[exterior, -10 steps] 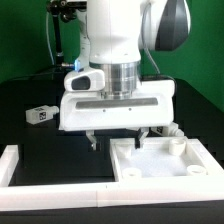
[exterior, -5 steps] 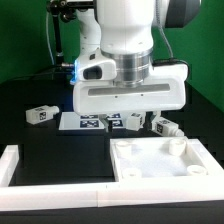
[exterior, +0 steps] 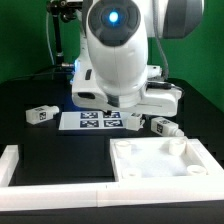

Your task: Assemble one leg

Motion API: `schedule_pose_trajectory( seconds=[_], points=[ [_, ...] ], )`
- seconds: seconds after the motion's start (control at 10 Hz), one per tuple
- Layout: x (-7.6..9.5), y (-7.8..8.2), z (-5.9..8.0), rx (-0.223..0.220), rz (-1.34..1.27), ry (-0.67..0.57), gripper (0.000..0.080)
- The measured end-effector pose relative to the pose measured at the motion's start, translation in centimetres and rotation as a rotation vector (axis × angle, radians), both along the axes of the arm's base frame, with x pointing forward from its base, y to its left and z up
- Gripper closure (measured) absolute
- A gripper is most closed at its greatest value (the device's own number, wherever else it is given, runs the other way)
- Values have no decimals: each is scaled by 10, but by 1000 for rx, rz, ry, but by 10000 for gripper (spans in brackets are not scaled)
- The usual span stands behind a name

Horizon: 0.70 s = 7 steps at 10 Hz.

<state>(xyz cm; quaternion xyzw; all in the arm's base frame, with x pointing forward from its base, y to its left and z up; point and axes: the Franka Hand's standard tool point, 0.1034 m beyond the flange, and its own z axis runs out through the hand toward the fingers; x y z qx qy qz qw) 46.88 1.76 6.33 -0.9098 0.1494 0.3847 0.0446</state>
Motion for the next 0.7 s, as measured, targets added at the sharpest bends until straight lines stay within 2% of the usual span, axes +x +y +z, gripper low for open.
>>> schedule_pose_trajectory(
  seconds=[0.1,0.4,0.5,0.7],
  points=[
    [-5,1,-4,-12,-11,38,151],
    [-4,1,-5,-13,-10,33,151],
    [-11,4,-7,-14,-40,53,151],
    [-41,17,-15,13,-110,113,151]
  ],
)
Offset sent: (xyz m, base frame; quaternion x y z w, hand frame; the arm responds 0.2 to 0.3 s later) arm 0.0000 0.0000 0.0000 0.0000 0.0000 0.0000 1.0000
